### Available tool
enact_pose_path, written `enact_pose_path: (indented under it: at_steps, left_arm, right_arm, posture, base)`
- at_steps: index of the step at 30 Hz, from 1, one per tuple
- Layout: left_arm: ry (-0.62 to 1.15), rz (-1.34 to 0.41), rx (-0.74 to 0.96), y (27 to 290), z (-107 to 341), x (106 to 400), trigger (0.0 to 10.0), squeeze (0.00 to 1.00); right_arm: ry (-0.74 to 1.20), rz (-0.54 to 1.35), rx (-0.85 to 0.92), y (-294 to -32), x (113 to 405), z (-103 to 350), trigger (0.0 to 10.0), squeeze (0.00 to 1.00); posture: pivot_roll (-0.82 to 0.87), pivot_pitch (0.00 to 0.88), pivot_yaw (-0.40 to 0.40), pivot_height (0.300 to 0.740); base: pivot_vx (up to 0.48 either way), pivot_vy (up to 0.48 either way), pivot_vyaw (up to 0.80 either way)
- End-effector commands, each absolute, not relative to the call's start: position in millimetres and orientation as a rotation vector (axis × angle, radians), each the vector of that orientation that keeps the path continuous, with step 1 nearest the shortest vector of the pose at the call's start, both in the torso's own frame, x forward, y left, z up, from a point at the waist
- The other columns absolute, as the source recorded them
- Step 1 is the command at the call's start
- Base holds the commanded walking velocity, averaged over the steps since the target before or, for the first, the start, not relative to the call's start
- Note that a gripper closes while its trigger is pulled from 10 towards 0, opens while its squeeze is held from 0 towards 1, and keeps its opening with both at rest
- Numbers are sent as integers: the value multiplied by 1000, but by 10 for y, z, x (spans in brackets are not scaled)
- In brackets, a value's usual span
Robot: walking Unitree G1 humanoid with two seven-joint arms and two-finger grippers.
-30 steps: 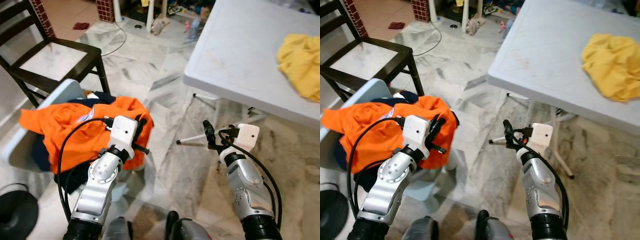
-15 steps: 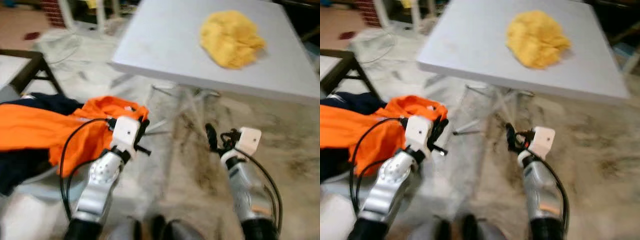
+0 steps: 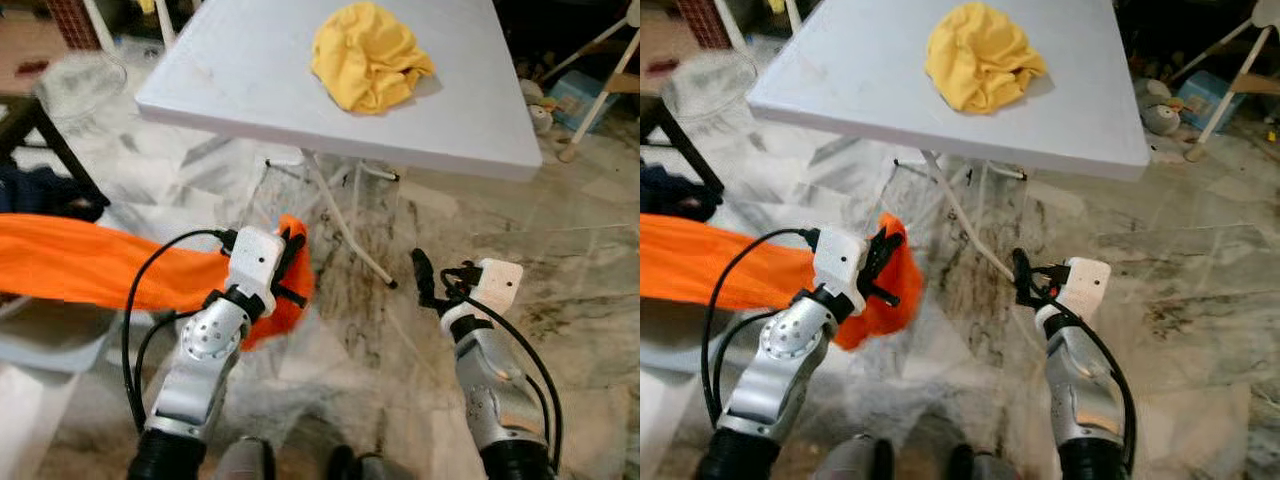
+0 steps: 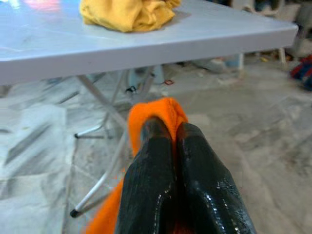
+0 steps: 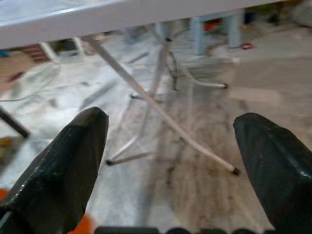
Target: Hang hanger
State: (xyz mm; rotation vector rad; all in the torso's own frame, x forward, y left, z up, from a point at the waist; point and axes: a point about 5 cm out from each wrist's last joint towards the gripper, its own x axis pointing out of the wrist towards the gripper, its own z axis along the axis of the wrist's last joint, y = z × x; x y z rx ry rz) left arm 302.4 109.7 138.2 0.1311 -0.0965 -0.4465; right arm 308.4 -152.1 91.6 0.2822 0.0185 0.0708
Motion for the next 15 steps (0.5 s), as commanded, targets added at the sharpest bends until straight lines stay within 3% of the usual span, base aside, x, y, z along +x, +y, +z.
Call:
enact_pose_path:
  at_steps: [1, 15]
  left_arm:
    - [-124, -502, 112, 971, 1447, 3041, 10000, 0]
    - [-58, -588, 141, 895, 1344, 3103, 10000, 0]
  right_arm:
    - [22, 28, 264, -1656, 3066, 899, 10000, 0]
    - [28, 9, 254, -1710, 3021, 879, 10000, 0]
  posture:
    - [91, 202, -33, 740]
    - [63, 201, -42, 740]
  base:
    - [0, 0, 0]
    - [0, 0, 0]
